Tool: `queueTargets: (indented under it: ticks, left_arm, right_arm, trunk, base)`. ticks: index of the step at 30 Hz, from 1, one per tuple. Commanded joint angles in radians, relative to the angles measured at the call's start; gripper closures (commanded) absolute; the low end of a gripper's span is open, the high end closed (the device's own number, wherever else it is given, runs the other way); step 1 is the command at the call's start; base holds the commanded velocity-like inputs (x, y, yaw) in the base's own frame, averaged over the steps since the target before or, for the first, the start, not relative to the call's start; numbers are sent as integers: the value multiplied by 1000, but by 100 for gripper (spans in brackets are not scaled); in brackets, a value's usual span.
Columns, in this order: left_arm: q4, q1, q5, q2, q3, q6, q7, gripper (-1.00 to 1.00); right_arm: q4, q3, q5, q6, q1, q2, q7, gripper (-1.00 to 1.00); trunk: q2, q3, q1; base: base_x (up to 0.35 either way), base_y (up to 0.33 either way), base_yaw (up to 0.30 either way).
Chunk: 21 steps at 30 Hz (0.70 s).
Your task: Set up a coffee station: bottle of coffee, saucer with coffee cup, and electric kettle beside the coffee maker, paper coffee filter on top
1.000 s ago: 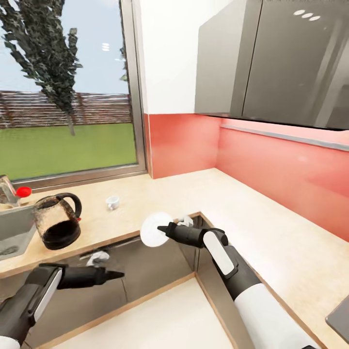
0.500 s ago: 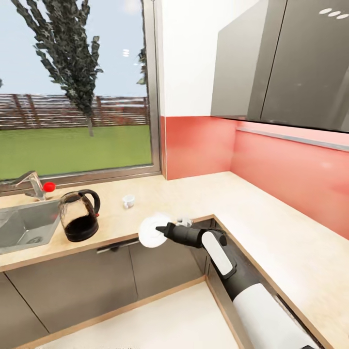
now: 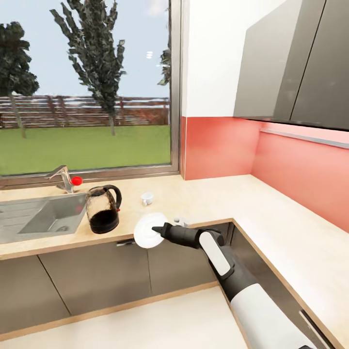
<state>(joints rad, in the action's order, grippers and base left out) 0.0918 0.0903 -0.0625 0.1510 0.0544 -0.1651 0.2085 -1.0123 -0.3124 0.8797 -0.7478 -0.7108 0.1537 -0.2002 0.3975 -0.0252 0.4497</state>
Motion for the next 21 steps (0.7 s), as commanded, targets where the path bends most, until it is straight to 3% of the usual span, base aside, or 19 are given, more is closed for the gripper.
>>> queueTargets:
  ticks: [1, 8, 11, 16, 21]
  left_arm:
    - [3, 0, -6, 0, 5, -4, 3, -100]
    - [3, 0, -7, -3, 5, -4, 3, -100]
    - [3, 0, -8, -6, 5, -4, 4, -100]
    - [3, 0, -5, -15, 5, -4, 4, -100]
    - [2, 0, -4, -14, 5, -4, 3, -100]
  right_arm:
    - [0, 1, -3, -4, -1, 0, -10, 100]
    - [0, -2, -3, -4, -1, 1, -18, 100]
    - [-1, -27, -3, -3, -1, 1, -20, 100]
    - [-1, -55, -4, -2, -1, 0, -34, 100]
    - [1, -57, -5, -2, -1, -2, -114, 100]
  trunk:
    - [2, -2, 0]
    - [2, -2, 0]
    - [2, -2, 0]
    - [2, -2, 0]
    - [2, -2, 0]
  base:
    - [-198, 0, 275]
    - [-270, -28, 275]
    - [-62, -119, 248]
    - [-9, -33, 51]
    - [-1, -3, 5]
